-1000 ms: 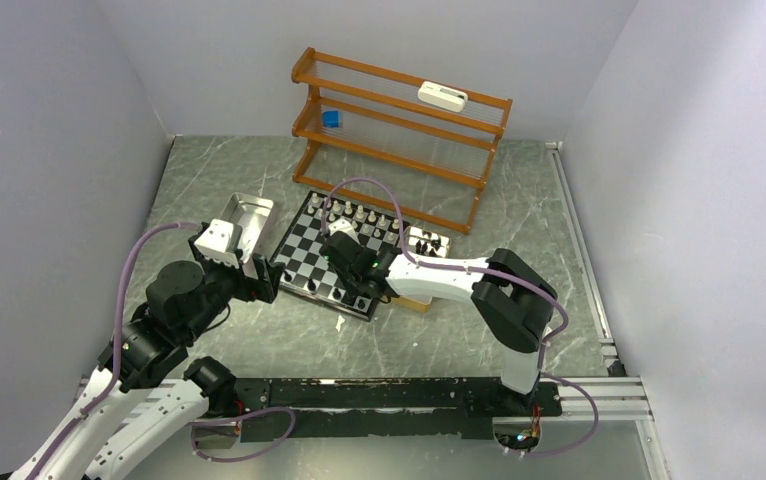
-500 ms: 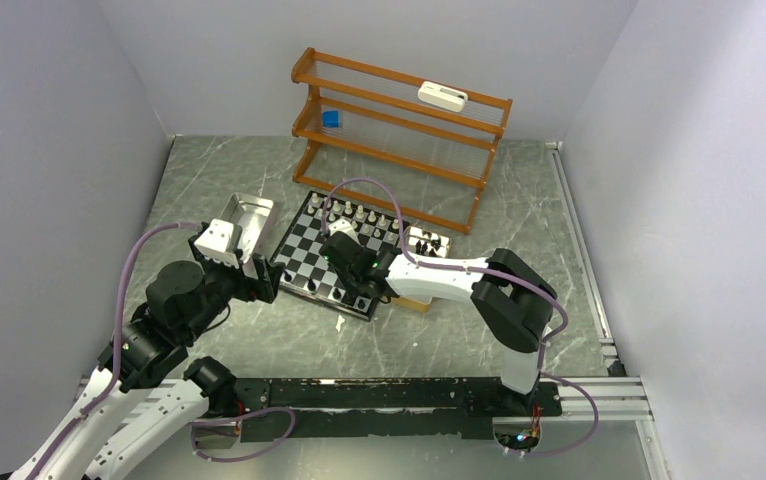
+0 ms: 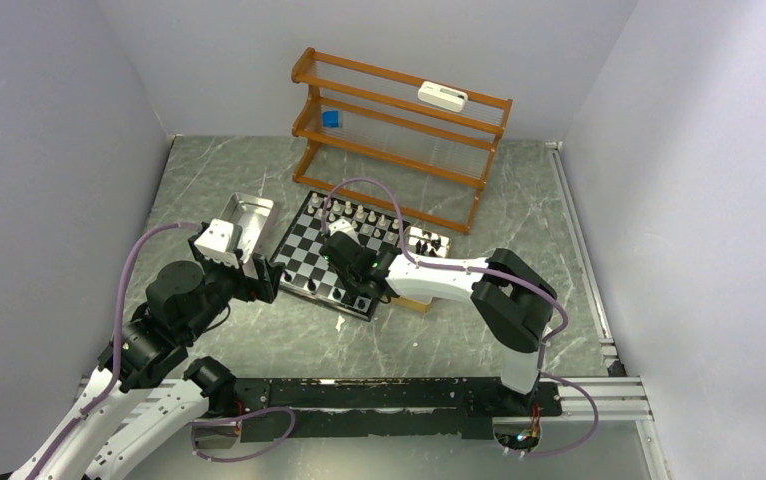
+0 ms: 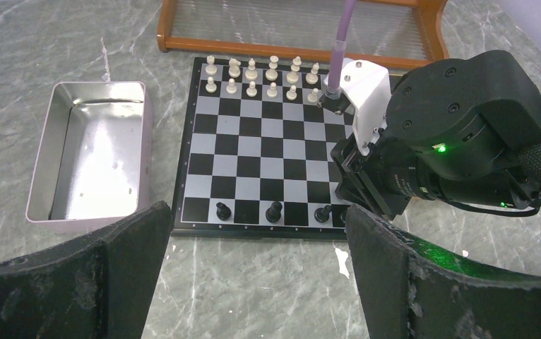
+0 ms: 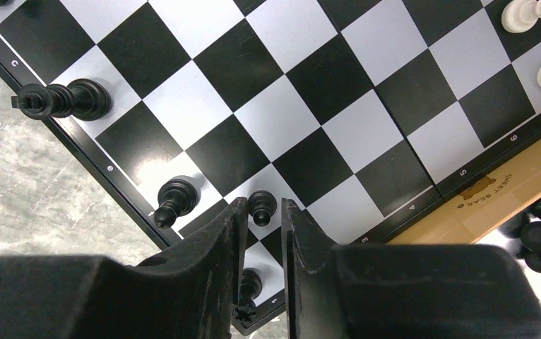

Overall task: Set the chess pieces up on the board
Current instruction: Place the chess piece on the chessboard.

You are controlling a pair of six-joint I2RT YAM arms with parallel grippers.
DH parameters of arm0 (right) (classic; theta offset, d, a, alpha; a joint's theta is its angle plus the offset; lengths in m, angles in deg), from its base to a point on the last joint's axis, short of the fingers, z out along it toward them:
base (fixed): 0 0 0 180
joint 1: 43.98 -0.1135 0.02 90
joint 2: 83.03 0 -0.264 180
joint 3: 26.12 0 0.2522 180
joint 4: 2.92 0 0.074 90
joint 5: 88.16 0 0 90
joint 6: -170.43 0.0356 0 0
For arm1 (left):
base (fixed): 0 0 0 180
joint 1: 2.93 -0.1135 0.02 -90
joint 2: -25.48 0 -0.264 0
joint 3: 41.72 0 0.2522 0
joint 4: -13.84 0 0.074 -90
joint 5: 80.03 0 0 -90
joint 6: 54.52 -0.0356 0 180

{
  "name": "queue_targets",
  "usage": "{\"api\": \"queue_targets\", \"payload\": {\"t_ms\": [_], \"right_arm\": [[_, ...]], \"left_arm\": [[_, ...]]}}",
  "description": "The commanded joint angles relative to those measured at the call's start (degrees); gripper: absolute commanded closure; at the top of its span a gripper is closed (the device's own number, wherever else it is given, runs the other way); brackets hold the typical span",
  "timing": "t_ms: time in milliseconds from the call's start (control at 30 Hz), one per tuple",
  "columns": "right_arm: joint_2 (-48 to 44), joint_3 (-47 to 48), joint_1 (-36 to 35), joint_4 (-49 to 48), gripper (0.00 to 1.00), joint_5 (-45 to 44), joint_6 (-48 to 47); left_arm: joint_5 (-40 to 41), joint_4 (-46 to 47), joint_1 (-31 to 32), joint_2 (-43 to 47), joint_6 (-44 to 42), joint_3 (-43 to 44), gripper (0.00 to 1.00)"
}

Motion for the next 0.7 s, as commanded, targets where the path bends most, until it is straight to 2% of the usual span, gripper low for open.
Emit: {"api": "queue_targets", "payload": {"t_ms": [0, 367, 667], "right_arm": [[-2.3, 1.6, -0.2, 1.4, 0.71, -1.7, 0.1], [-9.1, 2.5, 0.5, 3.7, 0.68, -5.7, -1.7], [-16.4, -1.9, 6.8, 2.9, 0.62, -7.9, -4.0]], "left_arm": [[-0.3, 1.4, 0.3, 0.1, -0.7, 0.0, 0.03], [-1.4, 2.0, 0.3, -0.9, -1.2, 0.6, 0.03], [-3.9, 4.6, 0.3, -3.9, -5.1, 2.0, 0.02]]}}
